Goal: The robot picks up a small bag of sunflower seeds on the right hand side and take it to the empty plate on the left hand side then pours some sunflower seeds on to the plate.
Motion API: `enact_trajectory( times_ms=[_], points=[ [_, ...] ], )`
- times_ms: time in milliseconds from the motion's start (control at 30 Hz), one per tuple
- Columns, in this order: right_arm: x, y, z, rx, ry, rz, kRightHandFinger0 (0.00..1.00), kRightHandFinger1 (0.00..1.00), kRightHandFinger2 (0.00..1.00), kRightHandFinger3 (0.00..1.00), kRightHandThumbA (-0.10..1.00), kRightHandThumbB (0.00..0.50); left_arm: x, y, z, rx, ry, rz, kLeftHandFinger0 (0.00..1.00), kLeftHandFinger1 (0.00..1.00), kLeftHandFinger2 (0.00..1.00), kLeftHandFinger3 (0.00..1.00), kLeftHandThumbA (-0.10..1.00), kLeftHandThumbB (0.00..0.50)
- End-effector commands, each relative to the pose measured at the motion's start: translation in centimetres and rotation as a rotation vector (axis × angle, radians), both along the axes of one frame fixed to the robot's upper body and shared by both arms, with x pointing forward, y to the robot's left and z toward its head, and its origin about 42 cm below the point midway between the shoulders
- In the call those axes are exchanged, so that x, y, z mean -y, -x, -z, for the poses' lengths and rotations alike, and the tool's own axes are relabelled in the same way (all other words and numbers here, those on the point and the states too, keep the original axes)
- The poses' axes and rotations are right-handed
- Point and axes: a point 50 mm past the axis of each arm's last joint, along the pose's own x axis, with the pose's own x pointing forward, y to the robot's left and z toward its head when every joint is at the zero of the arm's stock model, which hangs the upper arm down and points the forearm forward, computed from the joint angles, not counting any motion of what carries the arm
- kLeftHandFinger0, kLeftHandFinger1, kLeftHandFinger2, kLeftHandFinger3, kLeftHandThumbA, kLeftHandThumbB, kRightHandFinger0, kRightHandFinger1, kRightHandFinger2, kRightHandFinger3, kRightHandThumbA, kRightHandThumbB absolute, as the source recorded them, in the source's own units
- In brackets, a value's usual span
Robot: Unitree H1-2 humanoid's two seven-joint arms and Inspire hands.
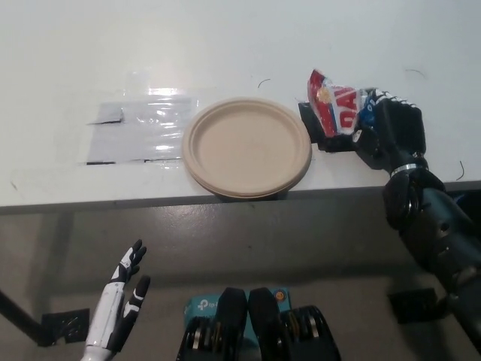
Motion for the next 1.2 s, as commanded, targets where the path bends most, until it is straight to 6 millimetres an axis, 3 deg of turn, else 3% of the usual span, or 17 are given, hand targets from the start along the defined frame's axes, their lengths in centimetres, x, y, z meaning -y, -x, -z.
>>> enact_trajectory(
  times_ms=[0, 200, 300, 500, 667, 833, 900, 967, 1033, 1067, 1167],
  points=[
    [-1.9, -1.4, -4.4, 0.161, -0.105, -0.112, 0.00, 0.31, 0.74, 0.73, -0.10, 0.081, -0.2, -0.4, -1.0, 0.085, 0.012, -0.017, 1.00, 1.00, 1.00, 1.00, 1.00, 0.193],
    [-2.9, -2.1, -7.2, 0.229, -0.065, -0.196, 0.00, 0.31, 0.73, 0.69, -0.10, 0.121, -0.3, -0.3, -1.0, 0.080, 0.006, -0.021, 1.00, 1.00, 1.00, 1.00, 1.00, 0.172],
    [-2.7, -2.4, -8.0, 0.229, -0.054, -0.212, 0.00, 0.30, 0.73, 0.67, -0.10, 0.101, -0.3, -0.3, -1.0, 0.083, 0.004, -0.021, 1.00, 1.00, 1.00, 1.00, 1.00, 0.162],
    [-2.6, -2.7, -9.2, 0.256, -0.015, -0.248, 0.00, 0.22, 0.66, 0.52, -0.10, 0.114, -0.3, -0.5, -1.2, 0.096, 0.005, -0.022, 1.00, 1.00, 1.00, 1.00, 1.00, 0.153],
    [-3.2, -2.9, -9.9, 0.264, 0.096, -0.295, 0.00, 0.25, 0.70, 0.56, -0.10, 0.072, -0.3, -0.6, -1.1, 0.099, 0.004, -0.025, 1.00, 1.00, 1.00, 1.00, 1.00, 0.163],
    [-3.8, -3.0, -10.5, 0.277, 0.235, -0.341, 0.00, 0.19, 0.63, 0.43, -0.10, 0.136, -0.3, -0.7, -1.1, 0.107, 0.008, -0.024, 1.00, 1.00, 1.00, 1.00, 1.00, 0.158],
    [-3.9, -3.1, -10.6, 0.270, 0.277, -0.347, 0.00, 0.20, 0.66, 0.44, -0.10, 0.125, -0.3, -0.7, -1.1, 0.107, 0.009, -0.024, 1.00, 1.00, 1.00, 1.00, 1.00, 0.158],
    [-3.9, -3.2, -10.7, 0.272, 0.332, -0.358, 0.00, 0.22, 0.69, 0.46, -0.10, 0.149, -0.3, -0.7, -1.2, 0.108, 0.008, -0.025, 1.00, 1.00, 1.00, 1.00, 1.00, 0.161],
    [-4.0, -3.2, -10.8, 0.277, 0.385, -0.363, 0.00, 0.25, 0.75, 0.55, -0.10, 0.178, -0.3, -0.7, -1.2, 0.110, 0.000, -0.024, 1.00, 1.00, 1.00, 1.00, 1.00, 0.162],
    [-4.1, -3.4, -11.0, 0.280, 0.436, -0.365, 0.00, 0.30, 0.81, 0.64, -0.10, 0.189, -0.3, -0.8, -1.2, 0.108, -0.001, -0.026, 1.00, 1.00, 1.00, 1.00, 1.00, 0.170],
    [-4.2, -3.5, -11.5, 0.299, 0.507, -0.372, 0.00, 0.31, 0.81, 0.73, -0.10, 0.197, -0.3, -0.8, -1.3, 0.105, 0.003, -0.027, 1.00, 1.00, 1.00, 1.00, 1.00, 0.170]
  ],
)
